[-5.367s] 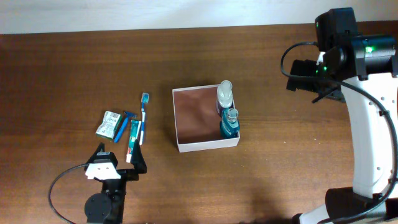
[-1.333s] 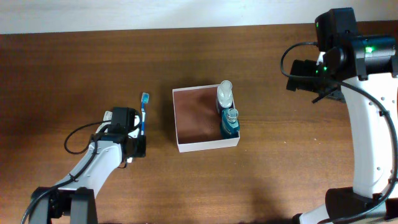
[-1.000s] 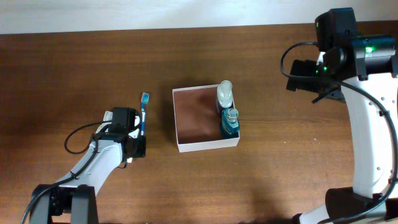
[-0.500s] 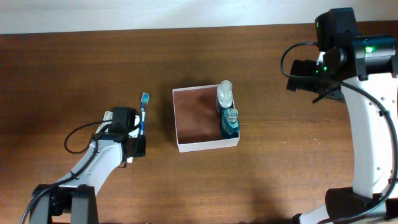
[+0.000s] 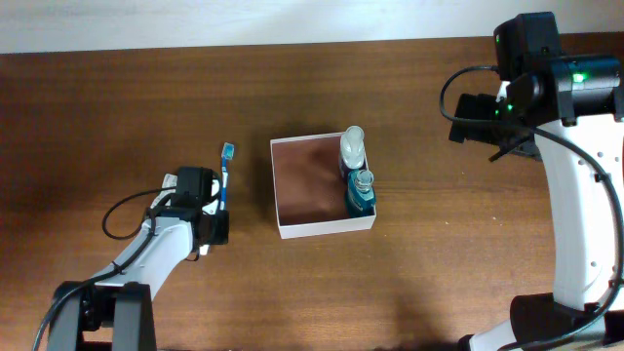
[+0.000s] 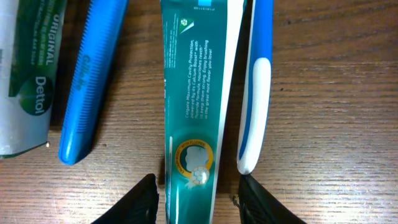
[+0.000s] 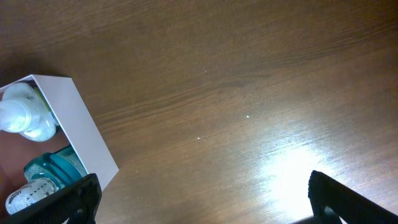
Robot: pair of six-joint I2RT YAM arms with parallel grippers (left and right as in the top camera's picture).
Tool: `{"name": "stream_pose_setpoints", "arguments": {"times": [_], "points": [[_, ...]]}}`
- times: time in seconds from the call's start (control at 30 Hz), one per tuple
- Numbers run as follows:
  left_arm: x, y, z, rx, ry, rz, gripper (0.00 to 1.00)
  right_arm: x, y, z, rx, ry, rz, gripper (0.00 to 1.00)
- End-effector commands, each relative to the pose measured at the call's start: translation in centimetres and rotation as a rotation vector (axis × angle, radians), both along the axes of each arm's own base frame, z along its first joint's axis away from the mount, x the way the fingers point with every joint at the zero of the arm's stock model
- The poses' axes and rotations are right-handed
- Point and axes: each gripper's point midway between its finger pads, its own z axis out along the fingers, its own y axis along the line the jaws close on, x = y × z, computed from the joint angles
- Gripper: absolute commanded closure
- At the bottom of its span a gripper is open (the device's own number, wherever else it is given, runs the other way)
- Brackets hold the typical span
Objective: Pack container
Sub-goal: 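Lower the left gripper and close it on the toothpaste tube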
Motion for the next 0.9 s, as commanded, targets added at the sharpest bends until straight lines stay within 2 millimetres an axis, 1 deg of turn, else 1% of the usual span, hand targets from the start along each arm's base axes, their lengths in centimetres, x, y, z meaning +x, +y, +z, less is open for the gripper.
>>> {"name": "stream_pose_setpoints", "arguments": {"times": [0.0, 0.03, 0.13, 0.17, 0.3, 0.4, 0.5, 0.67, 0.77, 0.87], "points": [[-1.0, 0.3, -1.6, 0.016, 0.058, -0.008, 0.62, 0.1, -0.4, 0.3, -0.015, -0.010, -0.008, 0.01], [-1.0, 0.3, -1.5, 0.016, 0.058, -0.008, 0.66, 0.1, -0.4, 0.3, -0.015, -0.010, -0.008, 0.02], [-0.9, 0.3, -1.5, 0.016, 0.054, -0.008, 0.73, 0.1, -0.4, 0.3, -0.015, -0.010, -0.008, 0.02], [-0.9, 0.3, -1.5, 0.016, 0.053, -0.007, 0.78, 0.1, -0.4, 0.3, -0.015, -0.010, -0.008, 0.02], [-0.8, 0.7, -1.2, 0.038, 0.048, -0.001, 0.83, 0.1, -0.4, 0.3, -0.015, -0.010, -0.009, 0.02], [-0.6, 0.9, -0.2, 0.049, 0.032, 0.004, 0.84, 0.1, -0.4, 0.3, -0.015, -0.010, -0.009, 0.02], [0.0, 0.8, 2.0, 0.043, -0.016, 0.011, 0.84, 0.1, -0.4, 0.3, -0.015, -0.010, -0.008, 0.02], [1.3, 0.6, 7.1, 0.015, -0.156, 0.037, 0.84, 0.1, -0.4, 0.3, -0.015, -0.010, -0.009, 0.01], [1.7, -0.6, 10.4, -0.063, -0.261, 0.015, 0.84, 0.1, -0.4, 0.3, -0.015, -0.010, -0.009, 0.02], [1.8, -2.7, 13.6, -0.207, -0.359, 0.010, 0.84, 0.1, -0.4, 0.3, -0.015, -0.010, -0.009, 0.02]]}}
